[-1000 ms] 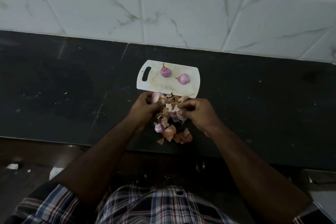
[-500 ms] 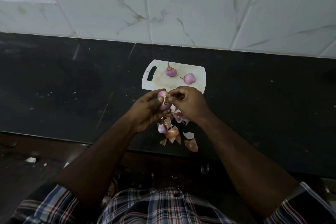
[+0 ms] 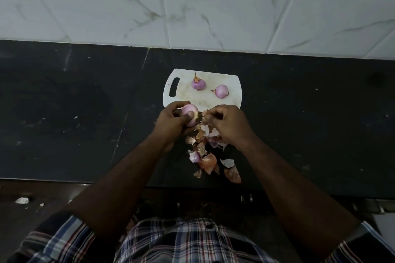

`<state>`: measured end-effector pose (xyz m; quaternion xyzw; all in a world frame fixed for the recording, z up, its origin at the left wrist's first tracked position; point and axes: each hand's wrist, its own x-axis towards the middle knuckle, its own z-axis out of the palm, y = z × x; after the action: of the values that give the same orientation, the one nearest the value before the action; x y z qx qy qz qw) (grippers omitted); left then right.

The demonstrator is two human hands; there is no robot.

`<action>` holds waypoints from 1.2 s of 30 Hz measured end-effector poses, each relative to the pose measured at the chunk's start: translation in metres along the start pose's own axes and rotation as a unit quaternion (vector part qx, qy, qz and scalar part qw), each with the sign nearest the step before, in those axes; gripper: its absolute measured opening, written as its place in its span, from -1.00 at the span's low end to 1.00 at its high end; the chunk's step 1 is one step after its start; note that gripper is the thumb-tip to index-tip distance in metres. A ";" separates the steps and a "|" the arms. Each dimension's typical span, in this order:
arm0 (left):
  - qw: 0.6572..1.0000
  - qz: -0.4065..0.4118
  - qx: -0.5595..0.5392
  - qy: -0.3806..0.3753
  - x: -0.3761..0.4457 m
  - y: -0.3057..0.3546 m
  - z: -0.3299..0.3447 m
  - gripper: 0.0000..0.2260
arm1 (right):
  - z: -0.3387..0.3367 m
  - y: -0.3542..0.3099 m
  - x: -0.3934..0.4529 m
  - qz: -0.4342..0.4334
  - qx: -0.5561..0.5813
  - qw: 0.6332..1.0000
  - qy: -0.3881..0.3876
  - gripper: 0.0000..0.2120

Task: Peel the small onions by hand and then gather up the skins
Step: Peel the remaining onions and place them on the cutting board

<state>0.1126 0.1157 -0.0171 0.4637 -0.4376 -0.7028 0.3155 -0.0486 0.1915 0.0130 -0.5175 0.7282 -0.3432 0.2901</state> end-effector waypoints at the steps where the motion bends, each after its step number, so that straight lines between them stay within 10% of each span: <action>1: 1.000 -0.004 -0.002 -0.011 0.000 0.001 -0.001 -0.77 | -0.002 0.003 -0.001 0.003 -0.021 1.000 -0.014 -0.82; 19: 0.994 -0.023 -0.108 0.021 -0.018 0.017 0.002 -0.81 | 0.057 -0.023 0.001 0.008 0.013 0.977 0.211 -0.93; 29: 0.995 -0.052 -0.073 -0.038 -0.013 0.022 -0.007 -0.74 | 0.024 -0.014 -0.008 0.048 0.119 0.990 0.058 -0.78; 36: 1.000 -0.006 -0.008 -0.021 -0.014 0.023 0.000 -0.76 | 0.032 -0.025 -0.004 0.053 -0.026 0.988 0.141 -0.91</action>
<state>0.1187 0.1180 0.0088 0.4486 -0.4357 -0.7181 0.3054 -0.0081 0.1832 0.0141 -0.4318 0.7968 -0.3782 0.1889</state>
